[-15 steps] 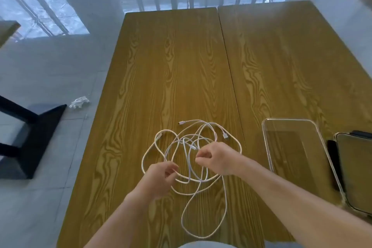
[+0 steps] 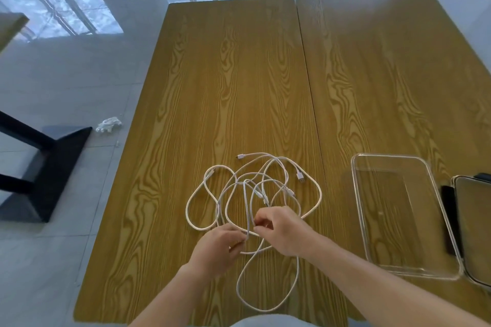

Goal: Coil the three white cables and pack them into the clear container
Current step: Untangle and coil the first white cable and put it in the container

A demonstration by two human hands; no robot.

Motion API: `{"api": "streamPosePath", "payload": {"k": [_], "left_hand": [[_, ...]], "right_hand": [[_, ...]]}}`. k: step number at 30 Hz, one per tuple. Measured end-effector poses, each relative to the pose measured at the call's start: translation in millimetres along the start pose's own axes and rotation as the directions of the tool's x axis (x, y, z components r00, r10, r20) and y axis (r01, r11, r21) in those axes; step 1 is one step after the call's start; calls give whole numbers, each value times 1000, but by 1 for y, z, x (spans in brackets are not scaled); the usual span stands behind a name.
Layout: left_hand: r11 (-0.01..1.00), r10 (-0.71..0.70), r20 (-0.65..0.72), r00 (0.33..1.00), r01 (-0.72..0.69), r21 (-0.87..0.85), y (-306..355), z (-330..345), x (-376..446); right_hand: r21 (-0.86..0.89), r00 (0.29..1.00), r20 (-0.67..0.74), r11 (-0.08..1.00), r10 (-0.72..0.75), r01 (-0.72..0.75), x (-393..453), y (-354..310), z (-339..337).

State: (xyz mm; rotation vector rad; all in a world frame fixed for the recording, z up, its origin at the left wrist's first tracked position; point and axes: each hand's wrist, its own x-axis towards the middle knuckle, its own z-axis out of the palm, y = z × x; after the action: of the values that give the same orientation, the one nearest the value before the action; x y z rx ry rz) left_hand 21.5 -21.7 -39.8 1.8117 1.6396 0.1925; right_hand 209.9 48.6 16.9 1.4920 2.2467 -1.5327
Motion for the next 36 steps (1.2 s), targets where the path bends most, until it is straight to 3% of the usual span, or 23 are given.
{"api": "streamPosePath", "payload": {"k": [2,6,13,20,24,27,30,33,34,36], "left_hand": [[999,32,-32,999,-32,-11,-4,0,-1],[991,113,-230,967,-125,-39,-3,-13,-2],[948,69,-398,915,-184,-259,19,-47,-7],[736,-183,-409,894,-150,-660,60,-85,3],[560,-251,-321,913,-133,-818,77,-99,15],[517,-234,-293,927,-137,-845,89,-109,23],[570,-143,-276,951,-149,-808,96,-116,27],[719,6,-242,970,-172,-674,100,-118,24],[751,42,-232,972,-184,-634,101,-118,23],[816,116,-264,958,-243,-524,104,-117,21]], "right_hand": [[38,999,-41,999,-9,10,-1,4,-5],[124,986,-168,991,-25,46,-7,14,-21],[220,942,-335,973,14,63,-19,31,-50],[377,921,-380,923,83,72,-23,26,-61],[318,910,-406,946,80,58,-23,24,-64],[278,912,-407,958,57,64,-25,21,-68],[186,884,-467,981,32,63,-27,11,-77],[24,765,-643,998,-33,63,-27,-6,-98],[34,756,-654,998,-17,52,-26,-13,-108],[221,845,-519,975,130,-14,-20,-27,-126]]}}
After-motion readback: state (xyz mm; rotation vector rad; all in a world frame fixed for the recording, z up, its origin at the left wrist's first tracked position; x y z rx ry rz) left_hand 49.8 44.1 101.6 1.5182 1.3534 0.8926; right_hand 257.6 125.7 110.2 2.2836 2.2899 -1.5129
